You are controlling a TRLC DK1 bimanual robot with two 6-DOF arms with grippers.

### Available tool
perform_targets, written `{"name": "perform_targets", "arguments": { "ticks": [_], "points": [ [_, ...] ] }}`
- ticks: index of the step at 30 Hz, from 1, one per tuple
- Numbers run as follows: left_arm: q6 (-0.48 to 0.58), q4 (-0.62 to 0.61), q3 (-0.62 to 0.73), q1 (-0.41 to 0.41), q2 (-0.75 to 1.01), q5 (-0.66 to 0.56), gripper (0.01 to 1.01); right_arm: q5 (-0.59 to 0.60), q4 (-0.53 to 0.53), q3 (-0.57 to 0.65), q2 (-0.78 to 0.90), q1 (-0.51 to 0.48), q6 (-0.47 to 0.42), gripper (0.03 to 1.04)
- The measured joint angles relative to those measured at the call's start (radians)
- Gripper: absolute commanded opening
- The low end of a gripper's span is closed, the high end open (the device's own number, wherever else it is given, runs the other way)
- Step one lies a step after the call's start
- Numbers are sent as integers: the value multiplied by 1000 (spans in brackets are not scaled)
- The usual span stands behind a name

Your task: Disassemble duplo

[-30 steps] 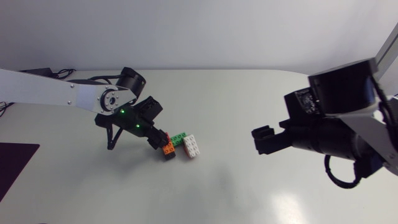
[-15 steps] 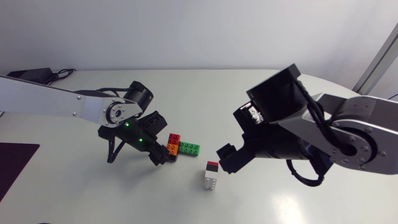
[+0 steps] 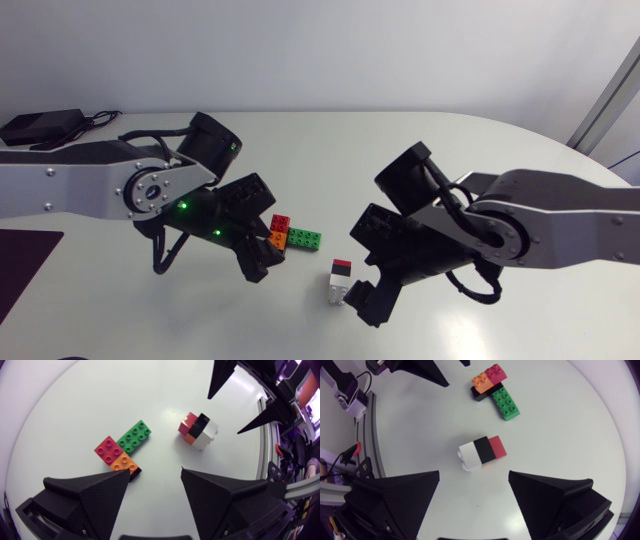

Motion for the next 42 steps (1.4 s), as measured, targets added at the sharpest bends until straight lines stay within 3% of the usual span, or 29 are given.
{"name": "perform_targets", "arguments": {
  "ticks": [11,21,26,29,31,38,42],
  "points": [
    [80,0,-26,-17,0,3,716,-45,53,11,113,-62,-213,974],
    [99,11,-38,-17,1,3,715,-45,57,45,161,-38,-230,879],
    [99,19,-40,-17,4,3,715,-45,57,61,161,3,-230,618],
    [99,23,-40,-17,4,6,715,-45,59,63,167,19,-230,605],
    [99,29,-42,-17,4,6,715,-44,63,63,183,19,-230,484],
    [99,30,-58,-17,4,6,715,-36,90,64,195,24,-230,370],
    [99,30,-61,-17,3,6,715,-32,90,64,189,25,-227,369]
  ]
}}
